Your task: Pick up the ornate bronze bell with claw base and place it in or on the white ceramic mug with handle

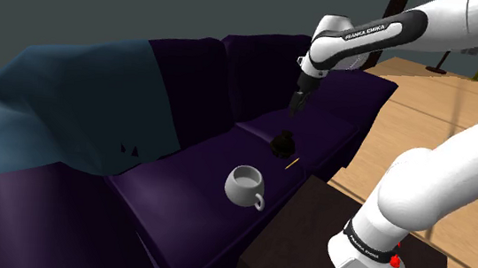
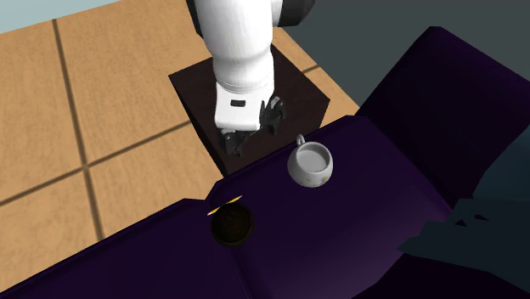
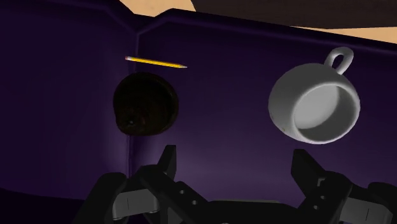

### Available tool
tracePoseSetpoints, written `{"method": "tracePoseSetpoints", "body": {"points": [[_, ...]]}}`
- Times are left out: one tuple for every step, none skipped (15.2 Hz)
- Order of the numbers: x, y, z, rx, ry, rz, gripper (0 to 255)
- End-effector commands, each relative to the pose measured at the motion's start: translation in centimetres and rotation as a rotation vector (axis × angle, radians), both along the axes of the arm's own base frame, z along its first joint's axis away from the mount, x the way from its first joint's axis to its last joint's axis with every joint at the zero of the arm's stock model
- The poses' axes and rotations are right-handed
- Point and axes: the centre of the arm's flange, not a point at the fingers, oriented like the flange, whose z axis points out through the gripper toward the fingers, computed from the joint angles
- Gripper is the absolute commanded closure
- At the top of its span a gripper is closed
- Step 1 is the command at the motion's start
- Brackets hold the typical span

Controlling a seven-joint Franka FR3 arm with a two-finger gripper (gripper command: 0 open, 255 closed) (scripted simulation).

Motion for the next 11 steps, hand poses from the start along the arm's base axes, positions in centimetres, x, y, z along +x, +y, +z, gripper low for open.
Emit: {"method": "tracePoseSetpoints", "body": {"points": [[0.4, -1.9, -2.1, -0.001, -0.002, -0.003, 0], [0.8, -2.7, -3.1, -0.001, -0.002, -0.004, 0], [1.1, -3.5, -4.0, 0.0, -0.002, -0.005, 0], [1.4, -4.3, -5.0, 0.0, -0.003, -0.006, 0], [1.8, -5.2, -6.0, 0.0, -0.003, -0.007, 0], [2.1, -6.0, -7.0, 0.001, -0.003, -0.008, 0], [2.4, -6.8, -8.0, 0.001, -0.003, -0.009, 0], [2.8, -7.6, -8.9, 0.001, -0.004, -0.01, 0], [3.1, -8.5, -9.9, 0.002, -0.004, -0.012, 0], [3.4, -9.3, -10.9, 0.002, -0.004, -0.013, 0], [3.7, -10.1, -11.9, 0.002, -0.004, -0.014, 0]]}}
